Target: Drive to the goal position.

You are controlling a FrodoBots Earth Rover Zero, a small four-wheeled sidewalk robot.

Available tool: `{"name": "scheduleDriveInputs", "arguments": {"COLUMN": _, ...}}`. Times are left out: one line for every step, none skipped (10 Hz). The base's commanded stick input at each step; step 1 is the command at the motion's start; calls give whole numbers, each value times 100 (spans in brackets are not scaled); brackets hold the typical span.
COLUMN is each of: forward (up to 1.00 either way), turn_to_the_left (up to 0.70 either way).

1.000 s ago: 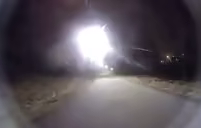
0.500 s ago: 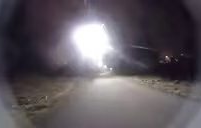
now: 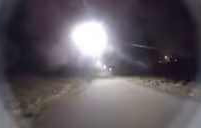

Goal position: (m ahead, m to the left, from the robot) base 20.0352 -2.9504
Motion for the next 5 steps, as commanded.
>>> {"name": "scheduleDriveInputs", "arguments": {"forward": 100, "turn_to_the_left": 3}}
{"name": "scheduleDriveInputs", "arguments": {"forward": 100, "turn_to_the_left": 3}}
{"name": "scheduleDriveInputs", "arguments": {"forward": 100, "turn_to_the_left": 3}}
{"name": "scheduleDriveInputs", "arguments": {"forward": 100, "turn_to_the_left": 3}}
{"name": "scheduleDriveInputs", "arguments": {"forward": 100, "turn_to_the_left": 3}}
